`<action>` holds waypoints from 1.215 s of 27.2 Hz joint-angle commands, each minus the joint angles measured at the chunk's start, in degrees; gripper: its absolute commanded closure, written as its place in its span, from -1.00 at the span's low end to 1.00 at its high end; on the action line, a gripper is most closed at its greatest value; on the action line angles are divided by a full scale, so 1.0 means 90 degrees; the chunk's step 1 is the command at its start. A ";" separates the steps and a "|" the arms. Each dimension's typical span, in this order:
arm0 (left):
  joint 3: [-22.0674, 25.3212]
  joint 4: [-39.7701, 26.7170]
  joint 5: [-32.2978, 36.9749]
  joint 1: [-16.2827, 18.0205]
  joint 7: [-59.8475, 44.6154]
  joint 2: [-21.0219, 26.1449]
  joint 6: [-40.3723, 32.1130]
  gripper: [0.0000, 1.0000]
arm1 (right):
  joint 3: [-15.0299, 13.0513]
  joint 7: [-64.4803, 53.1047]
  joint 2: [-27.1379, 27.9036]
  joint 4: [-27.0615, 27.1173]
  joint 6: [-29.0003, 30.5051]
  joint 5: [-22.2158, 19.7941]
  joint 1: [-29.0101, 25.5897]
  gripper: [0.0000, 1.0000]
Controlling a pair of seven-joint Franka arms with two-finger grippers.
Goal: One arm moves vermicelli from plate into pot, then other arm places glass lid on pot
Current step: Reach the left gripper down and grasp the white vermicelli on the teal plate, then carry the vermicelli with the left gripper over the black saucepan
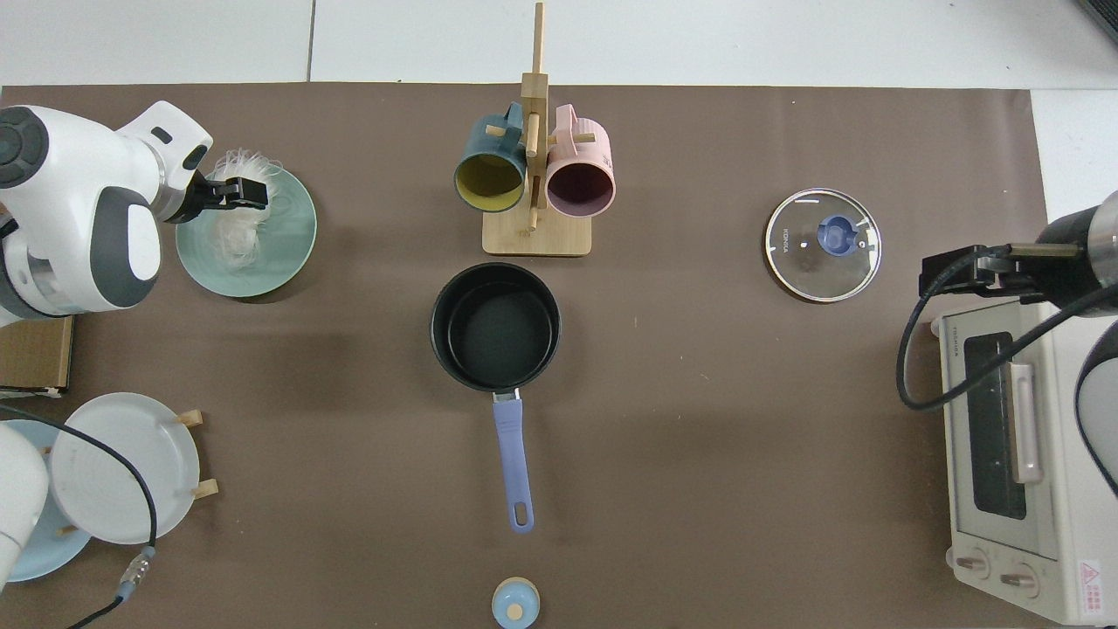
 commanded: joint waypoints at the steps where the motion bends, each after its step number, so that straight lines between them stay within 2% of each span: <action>1: -0.0015 -0.0114 0.0112 -0.0017 -0.0171 0.0187 0.0518 -1.00 | 0.0030 -0.0220 -0.0049 -0.0019 0.0027 0.0157 -0.0098 -1.00; 7: -0.0054 -0.0124 0.0112 -0.0066 -0.0289 0.0256 0.0666 -1.00 | 0.0030 -0.0220 -0.0049 -0.0019 0.0027 0.0157 -0.0098 -1.00; 9: -0.0054 -0.0153 0.0102 -0.0066 -0.0269 0.0256 0.0675 -0.93 | 0.0030 -0.0220 -0.0049 -0.0019 0.0027 0.0157 -0.0098 -1.00; 11: -0.0054 -0.0163 0.0102 -0.0066 -0.0269 0.0265 0.0714 -0.42 | 0.0030 -0.0220 -0.0049 -0.0019 0.0027 0.0157 -0.0098 -1.00; 12: -0.0054 -0.0163 0.0102 -0.0066 -0.0269 0.0265 0.0714 -0.24 | 0.0030 -0.0220 -0.0049 -0.0019 0.0027 0.0157 -0.0098 -1.00; 13: -0.0054 -0.0163 0.0112 -0.0057 -0.0250 0.0275 0.0724 -0.17 | 0.0030 -0.0220 -0.0058 -0.0019 0.0027 0.0157 -0.0098 -1.00; 16: -0.0054 -0.0163 0.0151 -0.0047 -0.0240 0.0333 0.0753 -0.13 | 0.0030 -0.0220 -0.0058 -0.0019 0.0027 0.0157 -0.0098 -1.00; 17: -0.0054 -0.0163 0.0151 -0.0047 -0.0201 0.0343 0.0773 0.08 | 0.0030 -0.0220 -0.0049 -0.0019 0.0027 0.0157 -0.0098 -1.00; 20: -0.0054 -0.0172 0.0151 -0.0037 -0.0172 0.0343 0.0754 1.00 | 0.0030 -0.0220 -0.0049 -0.0019 0.0027 0.0157 -0.0098 -1.00; 26: -0.0054 0.0071 0.0200 -0.0037 -0.0064 0.0275 0.0384 1.00 | 0.0030 -0.0220 -0.0058 -0.0019 0.0027 0.0157 -0.0098 -1.00; 30: -0.0064 0.0588 0.0170 -0.0037 -0.0074 0.0158 -0.0534 1.00 | 0.0030 -0.0220 -0.0058 -0.0019 0.0027 0.0157 -0.0098 -1.00; 33: -0.0064 0.0707 0.0170 -0.0047 -0.0142 -0.0134 -0.0906 1.00 | 0.0030 -0.0220 -0.0049 -0.0019 0.0027 0.0157 -0.0098 -1.00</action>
